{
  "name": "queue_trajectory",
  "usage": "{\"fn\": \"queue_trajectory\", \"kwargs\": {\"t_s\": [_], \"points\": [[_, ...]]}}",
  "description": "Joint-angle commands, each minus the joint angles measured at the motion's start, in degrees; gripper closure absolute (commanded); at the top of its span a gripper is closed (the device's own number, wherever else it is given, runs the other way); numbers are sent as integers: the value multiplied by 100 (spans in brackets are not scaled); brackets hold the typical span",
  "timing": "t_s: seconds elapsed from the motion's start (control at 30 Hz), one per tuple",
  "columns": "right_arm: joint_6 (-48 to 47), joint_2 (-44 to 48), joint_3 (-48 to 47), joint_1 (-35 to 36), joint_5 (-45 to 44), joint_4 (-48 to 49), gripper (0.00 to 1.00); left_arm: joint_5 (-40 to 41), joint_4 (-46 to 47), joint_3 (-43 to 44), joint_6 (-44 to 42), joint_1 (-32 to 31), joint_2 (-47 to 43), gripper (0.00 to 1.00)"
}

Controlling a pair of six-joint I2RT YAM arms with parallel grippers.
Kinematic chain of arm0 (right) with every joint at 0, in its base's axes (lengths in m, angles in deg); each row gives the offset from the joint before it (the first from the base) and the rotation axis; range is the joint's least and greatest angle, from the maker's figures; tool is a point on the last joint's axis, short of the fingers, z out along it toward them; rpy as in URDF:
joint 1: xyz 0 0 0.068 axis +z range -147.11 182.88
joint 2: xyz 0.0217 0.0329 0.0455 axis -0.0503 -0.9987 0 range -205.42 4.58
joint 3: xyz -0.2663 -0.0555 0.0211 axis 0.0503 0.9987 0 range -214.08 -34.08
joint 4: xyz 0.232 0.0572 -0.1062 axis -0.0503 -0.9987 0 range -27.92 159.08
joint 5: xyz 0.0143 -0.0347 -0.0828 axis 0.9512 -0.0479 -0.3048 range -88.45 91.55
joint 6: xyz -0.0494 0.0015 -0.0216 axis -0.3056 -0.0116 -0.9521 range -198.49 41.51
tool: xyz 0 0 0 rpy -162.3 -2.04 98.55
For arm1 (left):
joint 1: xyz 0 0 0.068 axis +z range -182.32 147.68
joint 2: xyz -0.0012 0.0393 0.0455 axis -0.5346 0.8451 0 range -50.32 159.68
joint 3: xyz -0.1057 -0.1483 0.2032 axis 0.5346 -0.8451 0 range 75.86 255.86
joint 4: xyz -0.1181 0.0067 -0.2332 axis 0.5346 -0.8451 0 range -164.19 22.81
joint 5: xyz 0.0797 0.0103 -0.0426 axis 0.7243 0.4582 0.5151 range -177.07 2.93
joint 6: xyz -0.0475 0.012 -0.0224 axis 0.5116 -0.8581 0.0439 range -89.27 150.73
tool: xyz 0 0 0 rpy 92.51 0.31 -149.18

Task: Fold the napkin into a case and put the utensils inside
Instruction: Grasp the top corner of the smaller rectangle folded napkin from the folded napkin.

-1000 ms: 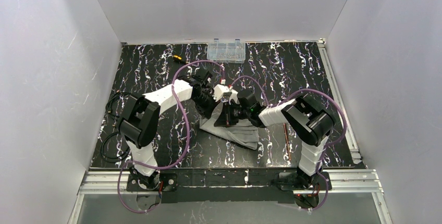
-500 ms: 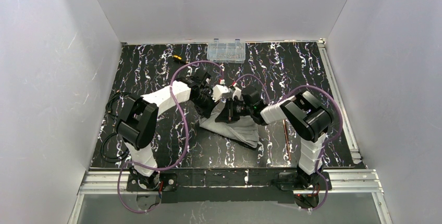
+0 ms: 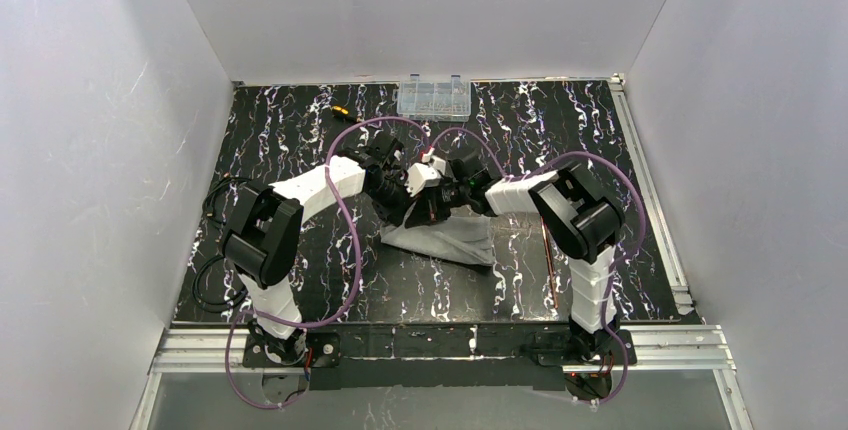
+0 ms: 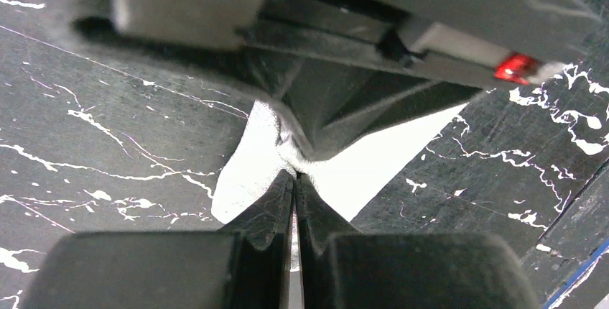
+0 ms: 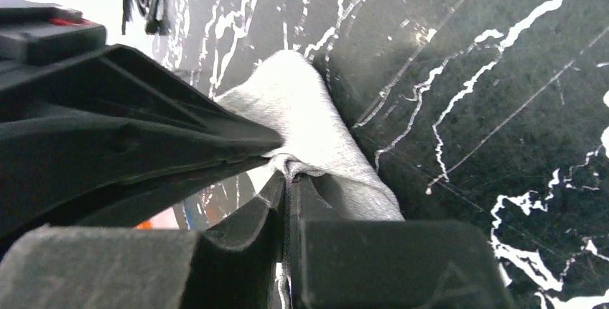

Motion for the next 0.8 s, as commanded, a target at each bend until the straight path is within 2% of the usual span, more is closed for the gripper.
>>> {"fn": "queue_trajectory", "kwargs": {"t_s": [0.0,0.2,0.5,0.77], "points": [[-298,-256,-182,-24,288,-497,99,-131,-148,-85,-77,0,-286,100],[-650,-178,16,-28,191,-858,99,-81,-148,-87,-91,0,-266,100],[-561,-340,-552,-9,287,-1016,99,-183,-144,-11,-51,0,-250,100],[-325,-440,-452,35,266,-799,99,-260,-97,-9,-22,-1,-262,100]]}}
